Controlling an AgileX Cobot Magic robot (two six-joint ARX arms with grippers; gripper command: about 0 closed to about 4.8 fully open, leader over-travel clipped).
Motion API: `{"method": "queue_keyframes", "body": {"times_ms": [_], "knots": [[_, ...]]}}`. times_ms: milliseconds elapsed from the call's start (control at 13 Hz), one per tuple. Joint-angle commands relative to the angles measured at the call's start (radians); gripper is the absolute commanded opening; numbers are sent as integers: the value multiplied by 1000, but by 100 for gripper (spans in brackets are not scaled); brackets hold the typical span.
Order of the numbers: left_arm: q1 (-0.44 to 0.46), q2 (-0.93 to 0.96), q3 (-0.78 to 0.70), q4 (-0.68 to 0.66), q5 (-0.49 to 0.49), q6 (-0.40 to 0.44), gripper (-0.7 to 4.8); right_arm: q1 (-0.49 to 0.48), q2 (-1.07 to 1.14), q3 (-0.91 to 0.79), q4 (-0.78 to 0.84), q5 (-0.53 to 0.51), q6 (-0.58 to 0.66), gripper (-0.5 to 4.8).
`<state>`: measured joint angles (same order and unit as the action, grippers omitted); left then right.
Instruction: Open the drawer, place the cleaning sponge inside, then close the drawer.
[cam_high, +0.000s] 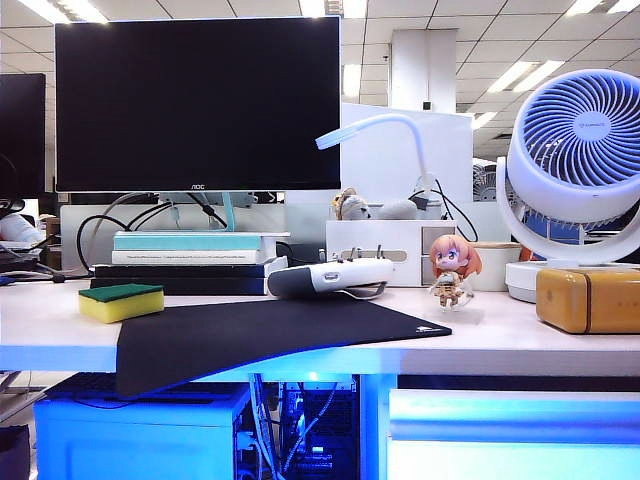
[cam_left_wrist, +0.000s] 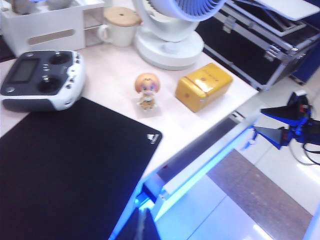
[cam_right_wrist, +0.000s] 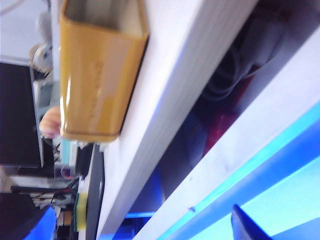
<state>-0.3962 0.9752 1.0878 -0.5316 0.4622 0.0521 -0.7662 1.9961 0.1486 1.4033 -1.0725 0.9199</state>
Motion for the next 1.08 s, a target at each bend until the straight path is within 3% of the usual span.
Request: {"method": "queue_keyframes", "body": {"times_ms": [77,154,231,385,539,616,1002,1079], "knots": [[0,-2,6,21,13,0,-6,-1,-166,24,15,-34,154,479],[0,-2,6,26,13,0,-6,-1,-197,31,15,-33,184,479],[0,-3,6,27,14,0,-6,-1,-215,56,15,-7,292,332],[0,-3,6,26,14,0,-6,-1,-215,63,14,49,356,322],[0,-3,6,26,13,0,-6,-1,-214,68,13,140,367,323],[0,-3,6,28,13,0,-6,0,-214,112,13,150,366,479],[0,-2,6,58,13,0,-6,5,-215,200,14,138,389,479],[0,-3,6,58,13,0,-6,16,-229,231,14,113,388,35]]}}
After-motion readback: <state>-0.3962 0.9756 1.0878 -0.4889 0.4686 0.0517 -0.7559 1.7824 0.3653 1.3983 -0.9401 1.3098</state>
